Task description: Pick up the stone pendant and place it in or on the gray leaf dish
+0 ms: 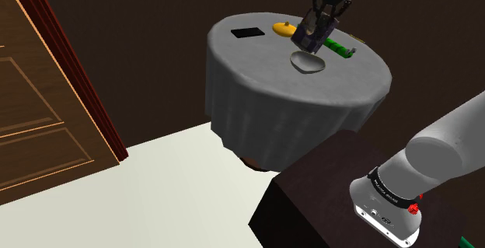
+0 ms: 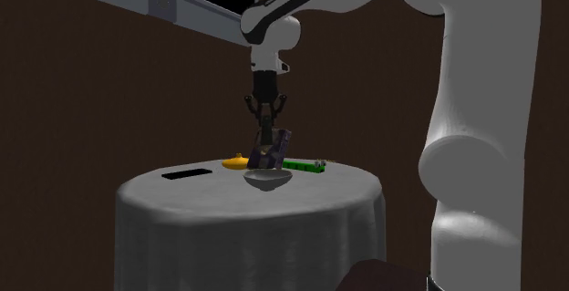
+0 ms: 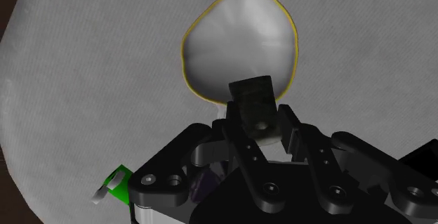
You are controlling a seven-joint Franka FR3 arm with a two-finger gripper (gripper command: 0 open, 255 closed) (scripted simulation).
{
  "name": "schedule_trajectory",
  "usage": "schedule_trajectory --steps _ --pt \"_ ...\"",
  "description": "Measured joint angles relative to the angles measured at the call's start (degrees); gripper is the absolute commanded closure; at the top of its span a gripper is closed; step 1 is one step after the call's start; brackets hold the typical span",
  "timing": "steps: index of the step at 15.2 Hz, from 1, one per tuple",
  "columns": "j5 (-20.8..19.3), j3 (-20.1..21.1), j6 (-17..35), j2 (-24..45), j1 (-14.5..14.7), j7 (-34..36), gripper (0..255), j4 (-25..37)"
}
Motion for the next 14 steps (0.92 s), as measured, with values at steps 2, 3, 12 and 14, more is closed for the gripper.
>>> schedule_trajectory --steps 2,3,12,14 --pt "-0.02 -0.13 1.17 -0.46 -0.12 -0.22 255 -1.63" --pt "-0.05 -0.14 1.90 -0.81 -0.12 -0.20 255 -2.73" --pt "-0.11 -0.25 8.61 -0.34 -0.21 -0.13 255 -8.98" --pt "-0.10 -0.17 10.01 0.20 -0.13 0.09 255 -9.86"
